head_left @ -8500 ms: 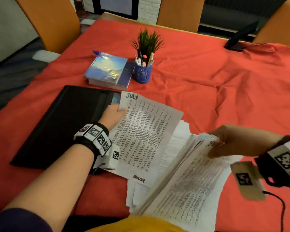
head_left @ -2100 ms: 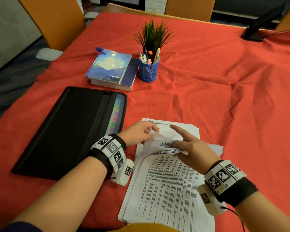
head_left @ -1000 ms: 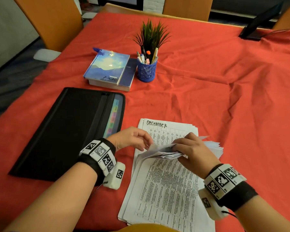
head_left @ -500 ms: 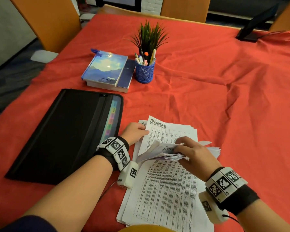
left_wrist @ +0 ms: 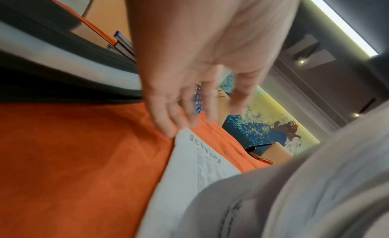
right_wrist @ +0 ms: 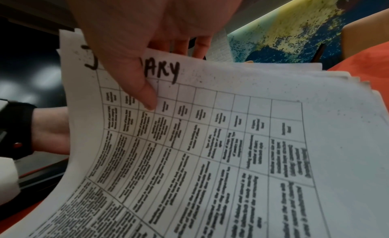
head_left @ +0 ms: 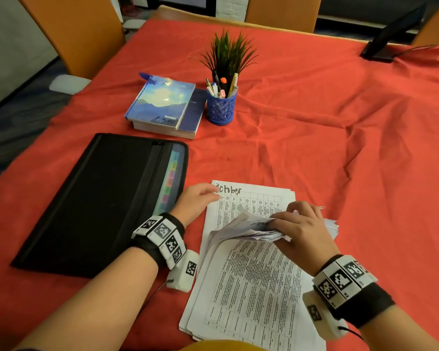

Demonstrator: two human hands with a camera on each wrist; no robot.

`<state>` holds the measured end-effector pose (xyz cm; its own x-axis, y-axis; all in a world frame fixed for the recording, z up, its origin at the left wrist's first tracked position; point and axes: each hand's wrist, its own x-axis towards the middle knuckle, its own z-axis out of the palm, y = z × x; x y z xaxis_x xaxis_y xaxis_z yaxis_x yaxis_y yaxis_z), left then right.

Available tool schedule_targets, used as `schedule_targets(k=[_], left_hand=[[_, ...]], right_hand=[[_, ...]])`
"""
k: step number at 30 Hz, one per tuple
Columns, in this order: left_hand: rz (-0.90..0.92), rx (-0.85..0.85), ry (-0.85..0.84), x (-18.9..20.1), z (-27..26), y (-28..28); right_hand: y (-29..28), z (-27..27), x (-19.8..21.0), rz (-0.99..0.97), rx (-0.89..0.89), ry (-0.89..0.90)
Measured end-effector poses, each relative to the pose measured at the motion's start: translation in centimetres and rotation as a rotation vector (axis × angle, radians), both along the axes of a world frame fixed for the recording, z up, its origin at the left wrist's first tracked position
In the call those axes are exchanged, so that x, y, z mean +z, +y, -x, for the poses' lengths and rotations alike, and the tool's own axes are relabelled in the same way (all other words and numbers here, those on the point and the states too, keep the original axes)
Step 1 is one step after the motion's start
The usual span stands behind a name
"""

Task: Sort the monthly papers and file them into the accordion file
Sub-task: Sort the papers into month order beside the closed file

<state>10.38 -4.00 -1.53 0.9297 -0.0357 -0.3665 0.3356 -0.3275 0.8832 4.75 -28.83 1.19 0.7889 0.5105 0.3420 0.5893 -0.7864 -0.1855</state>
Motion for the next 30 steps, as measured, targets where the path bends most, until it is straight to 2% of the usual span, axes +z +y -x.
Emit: schedule_targets(k=[2,4,6,9,13,17,21,22,24,26,27,30], left_hand=[[-0.107,0.111,0.076,-0.8,-0.5,-0.3],[-0.111,0.093,0.15,-1.7,-0.7,-0.6],[-0.145,0.039,0.091,-2.1,-0.6,-0.7],[-0.058,0.022,-0.013,-2.0,0.1,-0.7],[0.059,-0.03,-0.024,-1.5,0.7,-0.6],[0.089,-0.185,-0.048,-0.9,0.8,-0.8],[0.153,-0.417,0.044,0.3,1.1,-0.4],[0.197,-0.416,0.065,0.6,1.0,-0.1],[0.276,-0.253,0.081,0.9,0.5,0.4],[0.222,0.006,0.134,0.6,-0.2,0.2],[0.15,0.071,0.173,0.4,-0.5,-0.1],[-0.048,-0.003,0.25,-0.3,-0.9,-1.1]], right_hand=[[-0.1,0.1,-0.1,0.008,-0.003,-0.017],[-0.1,-0.1,-0.3,-0.011,0.049,0.019],[-0.1,-0.2,-0.4,-0.037,0.075,0.076],[-0.2,-0.1,-0.2,-0.112,0.053,0.168],[-0.1,-0.2,0.1,-0.118,0.05,0.201],[0.0,-0.7,0.4,-0.089,0.084,0.24],[-0.1,-1.3,0.4,-0.103,0.151,0.232],[-0.2,-1.4,0.3,-0.108,0.168,0.218],[-0.3,-1.5,0.3,-0.094,0.169,0.2],[-0.3,-1.3,0.3,-0.075,0.152,0.192],[-0.2,-1.2,0.3,-0.071,0.15,0.191],[-0.3,-1.1,0.4,-0.085,0.158,0.195]])
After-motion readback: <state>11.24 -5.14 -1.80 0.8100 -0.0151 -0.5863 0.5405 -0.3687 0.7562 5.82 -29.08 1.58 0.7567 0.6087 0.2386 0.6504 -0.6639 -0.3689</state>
